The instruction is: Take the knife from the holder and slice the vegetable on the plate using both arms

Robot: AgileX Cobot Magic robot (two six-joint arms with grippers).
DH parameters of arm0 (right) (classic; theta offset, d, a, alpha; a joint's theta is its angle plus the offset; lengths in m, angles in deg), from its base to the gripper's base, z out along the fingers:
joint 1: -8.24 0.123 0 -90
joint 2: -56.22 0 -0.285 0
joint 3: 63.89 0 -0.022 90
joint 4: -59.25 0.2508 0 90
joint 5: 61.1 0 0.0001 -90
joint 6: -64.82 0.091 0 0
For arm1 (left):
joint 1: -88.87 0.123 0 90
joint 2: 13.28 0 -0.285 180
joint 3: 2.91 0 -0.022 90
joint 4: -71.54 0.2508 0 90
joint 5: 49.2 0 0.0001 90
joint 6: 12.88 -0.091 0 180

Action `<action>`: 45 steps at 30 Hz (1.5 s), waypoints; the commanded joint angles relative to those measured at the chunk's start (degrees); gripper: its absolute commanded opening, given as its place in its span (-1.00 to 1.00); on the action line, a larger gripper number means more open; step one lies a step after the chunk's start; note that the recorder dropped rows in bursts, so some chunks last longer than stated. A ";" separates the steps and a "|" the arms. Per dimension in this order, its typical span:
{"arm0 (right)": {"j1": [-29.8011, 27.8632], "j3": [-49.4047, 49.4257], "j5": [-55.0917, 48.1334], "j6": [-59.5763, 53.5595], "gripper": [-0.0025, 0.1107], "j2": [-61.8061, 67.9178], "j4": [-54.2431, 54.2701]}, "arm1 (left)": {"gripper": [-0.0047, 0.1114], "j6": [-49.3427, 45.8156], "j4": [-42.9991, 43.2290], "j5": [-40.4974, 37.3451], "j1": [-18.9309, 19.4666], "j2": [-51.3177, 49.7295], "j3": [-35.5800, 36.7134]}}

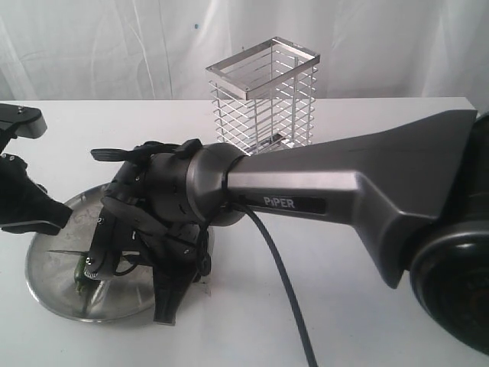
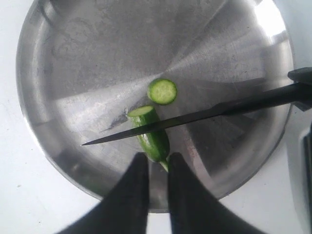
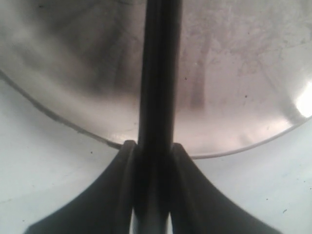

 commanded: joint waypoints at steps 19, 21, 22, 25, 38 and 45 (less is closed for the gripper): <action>-0.40 -0.19 -1.39 0.08 -0.96 -0.12 -0.60 | -0.91 -1.73 -7.96 3.42 -0.16 -8.28 0.15; -0.40 -0.19 -1.39 0.08 -0.96 -0.12 -0.60 | -0.91 -1.73 -7.96 3.57 -0.16 -8.83 0.15; -0.40 -0.19 -1.39 -0.04 -0.96 -0.12 -0.63 | -0.91 -1.73 -7.96 3.83 -0.16 -9.12 0.15; -0.40 -0.19 -1.50 -0.04 -0.96 -0.12 -0.63 | -0.91 -1.73 -7.96 4.40 -0.16 -10.42 0.15; -0.40 -0.19 -3.31 -0.27 -0.96 -0.12 -0.87 | -0.91 -3.09 -7.96 11.10 -0.26 -22.69 0.15; -0.40 -0.19 -3.94 -0.27 -0.96 -0.12 -0.86 | -0.91 -3.07 -7.96 11.63 -0.26 -19.78 0.15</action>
